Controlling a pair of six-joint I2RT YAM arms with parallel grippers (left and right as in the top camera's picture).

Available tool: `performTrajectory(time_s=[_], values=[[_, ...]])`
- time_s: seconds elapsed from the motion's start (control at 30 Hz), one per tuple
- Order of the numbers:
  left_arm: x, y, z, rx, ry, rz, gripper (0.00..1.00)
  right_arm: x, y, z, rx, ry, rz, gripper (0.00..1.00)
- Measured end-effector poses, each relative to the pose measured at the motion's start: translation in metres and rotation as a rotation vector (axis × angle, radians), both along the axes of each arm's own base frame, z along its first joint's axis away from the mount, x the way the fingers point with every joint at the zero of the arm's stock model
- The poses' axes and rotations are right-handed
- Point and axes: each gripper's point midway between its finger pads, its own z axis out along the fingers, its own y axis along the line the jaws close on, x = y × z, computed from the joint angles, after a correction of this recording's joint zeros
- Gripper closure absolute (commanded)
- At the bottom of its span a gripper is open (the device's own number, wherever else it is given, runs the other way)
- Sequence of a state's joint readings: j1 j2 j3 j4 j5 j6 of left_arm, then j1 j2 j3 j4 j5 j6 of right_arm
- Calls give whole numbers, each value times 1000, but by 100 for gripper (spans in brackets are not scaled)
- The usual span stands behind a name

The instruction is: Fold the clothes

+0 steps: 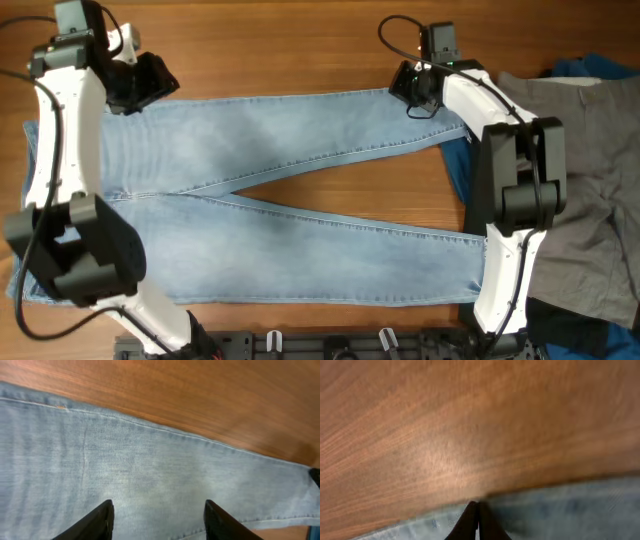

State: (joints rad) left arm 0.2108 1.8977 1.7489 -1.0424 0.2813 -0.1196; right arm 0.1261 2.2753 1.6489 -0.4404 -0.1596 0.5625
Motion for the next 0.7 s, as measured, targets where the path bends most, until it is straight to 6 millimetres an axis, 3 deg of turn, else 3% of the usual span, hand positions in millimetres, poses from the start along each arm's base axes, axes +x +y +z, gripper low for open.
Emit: performTrajectory(time_s=[0.1, 0.17, 0.23, 0.3, 0.4, 0.6, 0.7], values=[[-3, -1, 16, 9, -34, -3, 33, 13, -17, 12, -25, -36, 31, 95], [-6, -1, 22, 10, -41, -3, 32, 22, -30, 27, -30, -59, 49, 88], [-12, -1, 25, 15, -31, 0, 33, 31, -40, 50, -27, -100, 84, 83], [-21, 0, 25, 24, -2, 6, 39, 30, -45, 70, -27, -126, 118, 81], [-36, 2, 19, 32, 63, 13, 58, 12, -39, 113, -21, -142, 169, 77], [-66, 18, 14, 15, 174, 66, 53, -34, -30, 199, -29, -196, 230, 76], [-77, 34, 24, 11, 168, 124, 53, -48, -31, 233, -43, -246, 241, 76]])
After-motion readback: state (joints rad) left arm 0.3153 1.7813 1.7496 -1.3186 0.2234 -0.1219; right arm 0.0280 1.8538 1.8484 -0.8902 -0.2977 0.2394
